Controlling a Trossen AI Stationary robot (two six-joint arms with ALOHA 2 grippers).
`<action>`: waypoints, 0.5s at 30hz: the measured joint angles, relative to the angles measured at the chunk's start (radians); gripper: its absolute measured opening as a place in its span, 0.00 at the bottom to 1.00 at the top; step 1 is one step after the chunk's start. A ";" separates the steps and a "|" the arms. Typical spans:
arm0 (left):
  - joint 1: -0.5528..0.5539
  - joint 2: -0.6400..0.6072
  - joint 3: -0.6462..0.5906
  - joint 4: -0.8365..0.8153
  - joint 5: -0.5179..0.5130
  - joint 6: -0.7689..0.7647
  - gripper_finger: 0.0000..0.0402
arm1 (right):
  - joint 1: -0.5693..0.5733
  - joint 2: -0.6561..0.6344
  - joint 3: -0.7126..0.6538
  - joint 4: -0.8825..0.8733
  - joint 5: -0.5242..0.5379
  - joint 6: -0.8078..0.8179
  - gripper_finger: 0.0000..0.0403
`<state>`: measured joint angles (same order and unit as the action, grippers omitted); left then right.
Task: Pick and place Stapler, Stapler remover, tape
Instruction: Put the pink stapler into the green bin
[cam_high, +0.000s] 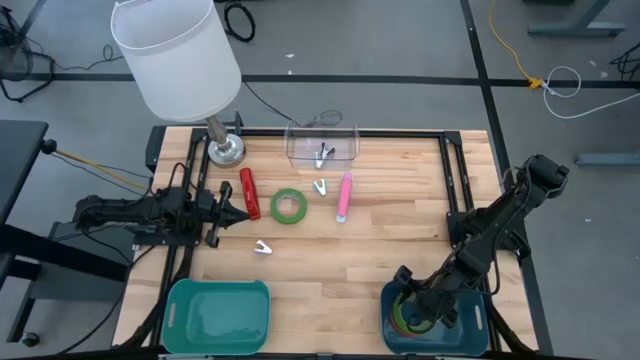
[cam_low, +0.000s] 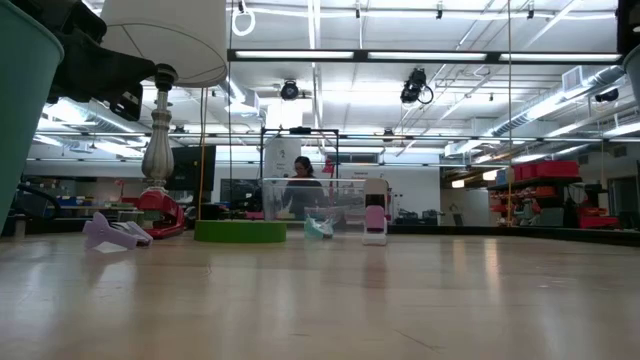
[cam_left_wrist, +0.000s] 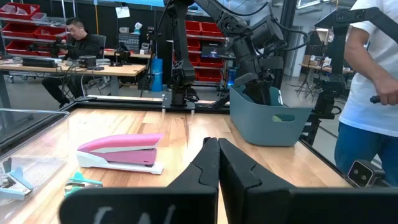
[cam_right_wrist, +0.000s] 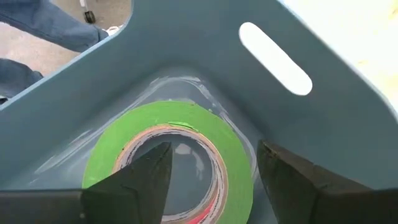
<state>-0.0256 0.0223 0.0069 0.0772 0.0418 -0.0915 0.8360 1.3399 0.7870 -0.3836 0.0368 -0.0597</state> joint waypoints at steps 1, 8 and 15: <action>0.000 0.000 0.000 0.000 0.000 0.000 0.01 | 0.000 0.000 0.004 0.001 0.000 0.000 0.58; 0.000 0.000 0.000 0.000 0.000 0.000 0.01 | 0.000 0.000 0.038 0.001 0.000 0.002 0.58; 0.000 0.000 0.000 0.000 0.000 0.000 0.01 | 0.000 0.000 0.069 0.001 -0.001 -0.004 0.58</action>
<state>-0.0256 0.0223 0.0067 0.0772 0.0418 -0.0917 0.8356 1.3395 0.8564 -0.3824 0.0359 -0.0639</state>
